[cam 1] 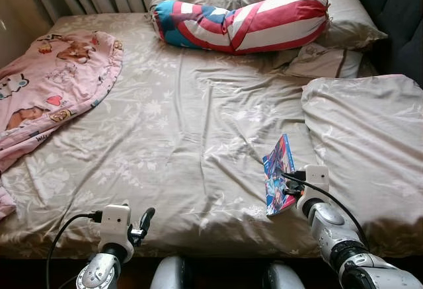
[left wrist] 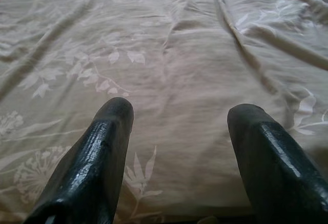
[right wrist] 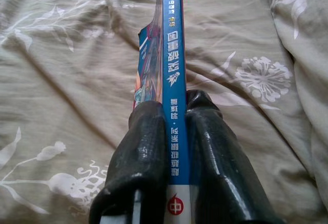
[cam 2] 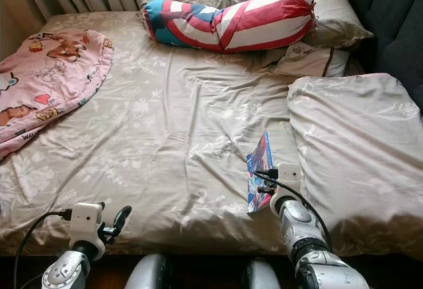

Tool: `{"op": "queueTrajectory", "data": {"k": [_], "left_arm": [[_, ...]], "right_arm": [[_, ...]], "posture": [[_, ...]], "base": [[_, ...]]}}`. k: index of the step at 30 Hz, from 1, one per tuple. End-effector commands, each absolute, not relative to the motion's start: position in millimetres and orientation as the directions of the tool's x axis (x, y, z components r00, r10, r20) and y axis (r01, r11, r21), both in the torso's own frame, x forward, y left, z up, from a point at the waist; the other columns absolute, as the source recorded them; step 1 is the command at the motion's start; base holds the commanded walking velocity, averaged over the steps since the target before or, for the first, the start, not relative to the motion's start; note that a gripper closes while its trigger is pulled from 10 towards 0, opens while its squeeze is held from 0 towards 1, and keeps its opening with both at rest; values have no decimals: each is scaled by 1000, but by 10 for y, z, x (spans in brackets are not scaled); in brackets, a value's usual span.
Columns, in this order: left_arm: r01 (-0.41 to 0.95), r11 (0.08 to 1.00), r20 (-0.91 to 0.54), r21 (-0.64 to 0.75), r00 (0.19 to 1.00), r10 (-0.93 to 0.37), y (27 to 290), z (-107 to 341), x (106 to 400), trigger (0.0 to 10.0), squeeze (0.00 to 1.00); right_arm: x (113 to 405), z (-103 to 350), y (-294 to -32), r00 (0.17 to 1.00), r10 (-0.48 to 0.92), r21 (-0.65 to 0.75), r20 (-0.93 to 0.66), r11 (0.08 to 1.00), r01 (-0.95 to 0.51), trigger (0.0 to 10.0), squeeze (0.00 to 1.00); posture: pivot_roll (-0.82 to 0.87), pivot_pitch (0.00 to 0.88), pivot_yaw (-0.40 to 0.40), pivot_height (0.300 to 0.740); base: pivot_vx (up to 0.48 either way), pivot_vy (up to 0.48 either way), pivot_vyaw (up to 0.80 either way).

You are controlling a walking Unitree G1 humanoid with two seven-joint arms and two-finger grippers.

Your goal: Clean up the room

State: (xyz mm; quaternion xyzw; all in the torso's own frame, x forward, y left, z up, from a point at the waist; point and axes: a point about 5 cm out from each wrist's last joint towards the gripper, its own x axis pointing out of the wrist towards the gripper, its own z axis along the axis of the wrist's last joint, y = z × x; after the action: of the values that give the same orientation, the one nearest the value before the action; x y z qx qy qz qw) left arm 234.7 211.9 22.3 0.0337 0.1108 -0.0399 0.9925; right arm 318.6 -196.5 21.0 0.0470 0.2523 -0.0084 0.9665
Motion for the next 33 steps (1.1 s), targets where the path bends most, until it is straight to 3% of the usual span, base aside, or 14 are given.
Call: {"op": "queueTrajectory", "data": {"k": [1,4,13,14,15,25,33], "left_arm": [[86,995,-241,59,968,-70,2124,202,2315,10000,0],[87,995,-239,57,968,-71,2113,204,2326,10000,0],[88,995,-239,50,968,-73,2092,203,2338,10000,0],[87,995,-239,50,968,-73,2090,203,2339,10000,0],[86,995,-238,49,968,-72,2089,204,2339,10000,0],[86,996,-240,37,968,-75,2029,180,2414,10000,0],[76,997,-255,9,964,-72,1958,135,2562,10000,0]], "right_arm": [[3206,240,-2001,879,-13,67,-477,996,52,10000,765],[3210,253,-2035,880,-31,56,-474,996,65,10000,820],[3231,317,-2183,884,-117,-24,-453,993,119,10000,792],[3238,335,-2203,887,-136,-67,-441,991,119,10000,129],[3244,347,-2211,891,-141,-77,-432,990,120,10000,0],[3226,326,-2030,930,-47,11,-365,998,54,10000,0],[2808,-83,-1992,897,-47,57,-440,995,80,10000,0]], "posture": [[5,152,65,647],[2,153,65,647],[0,151,61,647],[0,151,61,647],[0,151,61,647],[-19,120,48,647],[-47,76,34,686]], "base": [[0,0,0],[0,0,0],[0,0,0],[0,0,0],[0,0,0],[0,0,0],[0,0,0]]}}
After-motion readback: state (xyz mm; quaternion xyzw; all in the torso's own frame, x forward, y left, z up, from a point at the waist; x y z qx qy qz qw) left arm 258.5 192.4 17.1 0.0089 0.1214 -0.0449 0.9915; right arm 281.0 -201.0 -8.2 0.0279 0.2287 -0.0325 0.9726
